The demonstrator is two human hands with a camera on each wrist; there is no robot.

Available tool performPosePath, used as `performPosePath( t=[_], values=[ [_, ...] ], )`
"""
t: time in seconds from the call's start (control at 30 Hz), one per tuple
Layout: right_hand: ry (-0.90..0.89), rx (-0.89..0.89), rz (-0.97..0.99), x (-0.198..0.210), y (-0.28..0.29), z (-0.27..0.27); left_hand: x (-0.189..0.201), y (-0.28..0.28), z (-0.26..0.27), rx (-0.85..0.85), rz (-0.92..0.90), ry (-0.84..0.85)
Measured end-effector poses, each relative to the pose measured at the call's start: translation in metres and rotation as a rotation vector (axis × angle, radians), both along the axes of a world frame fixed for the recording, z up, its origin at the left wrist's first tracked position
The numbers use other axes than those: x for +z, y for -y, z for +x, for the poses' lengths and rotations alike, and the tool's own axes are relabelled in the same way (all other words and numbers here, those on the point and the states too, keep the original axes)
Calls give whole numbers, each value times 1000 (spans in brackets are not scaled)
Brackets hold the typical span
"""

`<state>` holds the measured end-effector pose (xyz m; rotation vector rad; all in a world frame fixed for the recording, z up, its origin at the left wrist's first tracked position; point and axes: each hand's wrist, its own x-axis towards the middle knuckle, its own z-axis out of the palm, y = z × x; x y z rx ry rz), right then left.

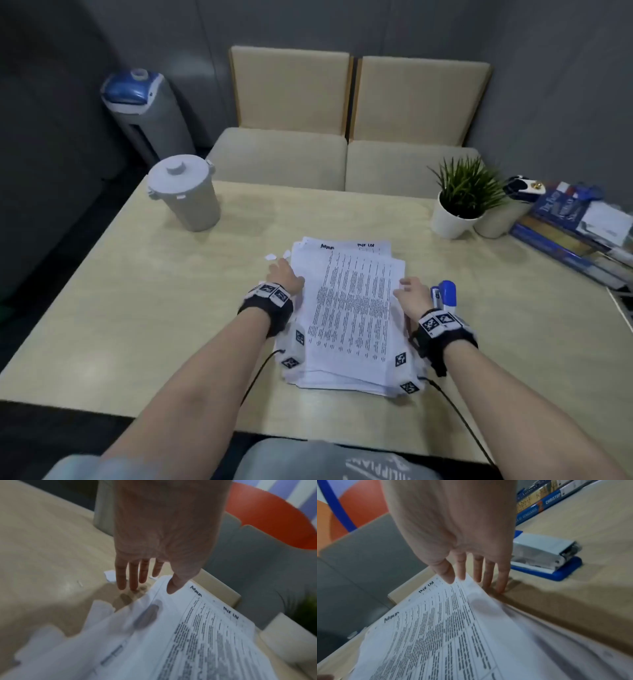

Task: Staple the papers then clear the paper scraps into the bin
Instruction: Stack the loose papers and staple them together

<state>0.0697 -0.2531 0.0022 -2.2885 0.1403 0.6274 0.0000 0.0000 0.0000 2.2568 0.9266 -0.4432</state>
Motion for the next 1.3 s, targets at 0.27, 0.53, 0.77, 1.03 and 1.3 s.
performPosePath(
  t=[0.27, 0.53, 0.77, 1.03, 1.3],
  values=[
    [-209, -181, 96, 3, -7, 7, -4, -5, 7, 312, -289, -21],
    [-330, -211, 81, 8, -9, 11, 2, 11, 0, 417, -427, 60],
    [-298, -129, -11, 14, -13, 6, 23, 47, -2, 218, -79, 232],
    [-223, -168, 6, 0, -15, 10, 21, 111, -20, -323, 277, 619],
    [-326, -242, 161, -17, 0, 22, 21, 100, -23, -114, 89, 576]
  ],
)
